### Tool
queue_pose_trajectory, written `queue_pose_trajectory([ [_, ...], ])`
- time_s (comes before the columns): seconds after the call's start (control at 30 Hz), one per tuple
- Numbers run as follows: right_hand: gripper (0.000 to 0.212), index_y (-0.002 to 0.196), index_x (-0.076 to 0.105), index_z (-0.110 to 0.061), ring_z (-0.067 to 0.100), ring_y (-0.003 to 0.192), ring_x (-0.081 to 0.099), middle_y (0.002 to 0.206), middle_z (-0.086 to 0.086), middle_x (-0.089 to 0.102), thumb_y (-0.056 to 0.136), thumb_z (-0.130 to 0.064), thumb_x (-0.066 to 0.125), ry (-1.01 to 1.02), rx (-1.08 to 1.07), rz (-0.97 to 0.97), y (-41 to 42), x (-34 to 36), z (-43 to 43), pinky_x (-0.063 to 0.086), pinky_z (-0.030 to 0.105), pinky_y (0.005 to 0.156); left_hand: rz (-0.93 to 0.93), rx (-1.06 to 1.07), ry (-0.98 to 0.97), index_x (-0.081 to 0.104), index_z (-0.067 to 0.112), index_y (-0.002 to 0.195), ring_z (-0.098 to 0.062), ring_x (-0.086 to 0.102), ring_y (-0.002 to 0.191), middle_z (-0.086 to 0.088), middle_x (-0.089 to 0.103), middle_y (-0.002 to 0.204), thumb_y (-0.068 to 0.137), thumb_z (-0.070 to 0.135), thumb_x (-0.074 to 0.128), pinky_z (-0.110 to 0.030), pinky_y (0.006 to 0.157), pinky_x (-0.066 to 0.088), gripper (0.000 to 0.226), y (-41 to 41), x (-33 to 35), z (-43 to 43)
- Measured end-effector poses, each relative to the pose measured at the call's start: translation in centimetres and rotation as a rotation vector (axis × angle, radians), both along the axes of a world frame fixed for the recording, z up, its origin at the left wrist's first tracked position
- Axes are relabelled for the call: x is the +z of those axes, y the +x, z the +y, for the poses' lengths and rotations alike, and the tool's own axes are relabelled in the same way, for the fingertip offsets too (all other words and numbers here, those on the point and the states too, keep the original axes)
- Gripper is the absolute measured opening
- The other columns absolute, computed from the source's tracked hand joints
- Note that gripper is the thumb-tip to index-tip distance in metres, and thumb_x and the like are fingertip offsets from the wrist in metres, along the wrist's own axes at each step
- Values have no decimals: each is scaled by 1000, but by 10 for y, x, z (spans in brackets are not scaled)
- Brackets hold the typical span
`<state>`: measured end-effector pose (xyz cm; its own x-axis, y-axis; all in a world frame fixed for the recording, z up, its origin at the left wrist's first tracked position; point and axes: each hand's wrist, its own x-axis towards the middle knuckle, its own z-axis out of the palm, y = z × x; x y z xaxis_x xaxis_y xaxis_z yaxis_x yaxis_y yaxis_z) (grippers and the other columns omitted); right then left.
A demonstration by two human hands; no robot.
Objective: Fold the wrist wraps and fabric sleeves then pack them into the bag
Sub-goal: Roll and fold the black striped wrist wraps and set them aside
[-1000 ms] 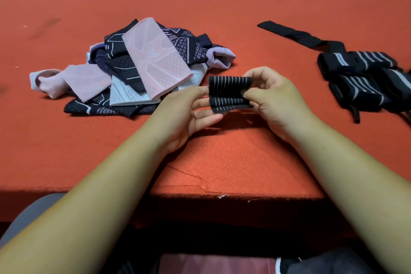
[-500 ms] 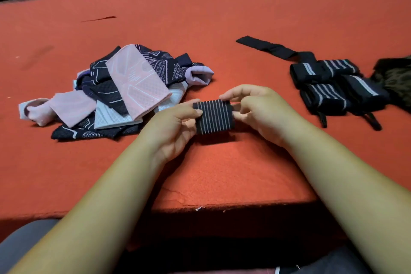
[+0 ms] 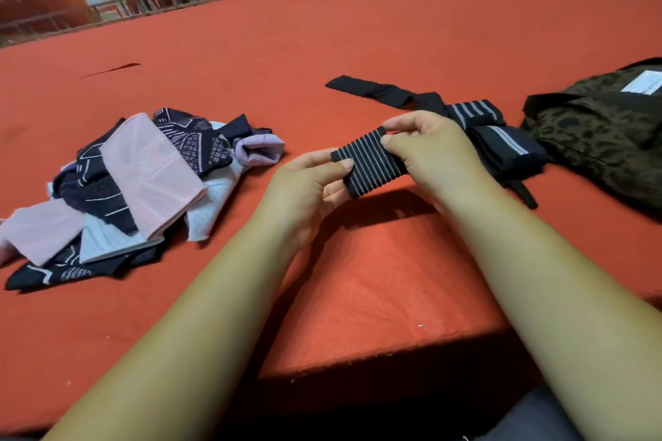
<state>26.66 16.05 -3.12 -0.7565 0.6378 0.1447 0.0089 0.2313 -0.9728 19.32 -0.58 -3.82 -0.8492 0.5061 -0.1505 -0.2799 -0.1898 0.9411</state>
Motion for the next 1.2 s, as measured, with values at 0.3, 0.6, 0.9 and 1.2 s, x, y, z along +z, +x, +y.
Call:
queue_pose_trajectory([
  [0.3, 27, 119, 77, -28, 10, 98, 73, 104, -10, 77, 97, -22, 64, 112, -196, -18, 2, 2, 44, 59, 36, 92, 24, 11, -36, 67, 0, 116, -19, 80, 74, -11, 81, 89, 97, -7, 69, -25, 64, 61, 21, -6, 12, 72],
  [0.6, 50, 134, 73, -26, 16, 93, 74, 112, -4, 78, 91, -6, 56, 17, -225, -36, -2, 14, 78, 52, 21, 59, 219, 20, -114, 67, -1, 114, -21, 79, 82, -17, 78, 107, 96, -9, 70, -30, 74, 65, 20, -25, 21, 134],
  [0.9, 58, 149, 62, -20, 24, 123, 65, 140, 3, 67, 96, -3, 45, 77, -246, -91, -8, 9, 90, 51, 27, 89, 297, 55, -228, 69, 5, 102, -23, 78, 81, -12, 79, 98, 95, -6, 73, -37, 82, 67, 13, -43, 10, 168],
  [1.2, 56, 140, 64, -22, 20, 71, 60, 122, 0, 65, 95, 1, 41, 22, -216, -187, -10, 4, 95, 39, 23, 45, 172, 73, -403, 73, -3, 107, -32, 73, 72, -22, 78, 93, 92, 1, 76, -34, 55, 63, 15, -57, -18, 184],
])
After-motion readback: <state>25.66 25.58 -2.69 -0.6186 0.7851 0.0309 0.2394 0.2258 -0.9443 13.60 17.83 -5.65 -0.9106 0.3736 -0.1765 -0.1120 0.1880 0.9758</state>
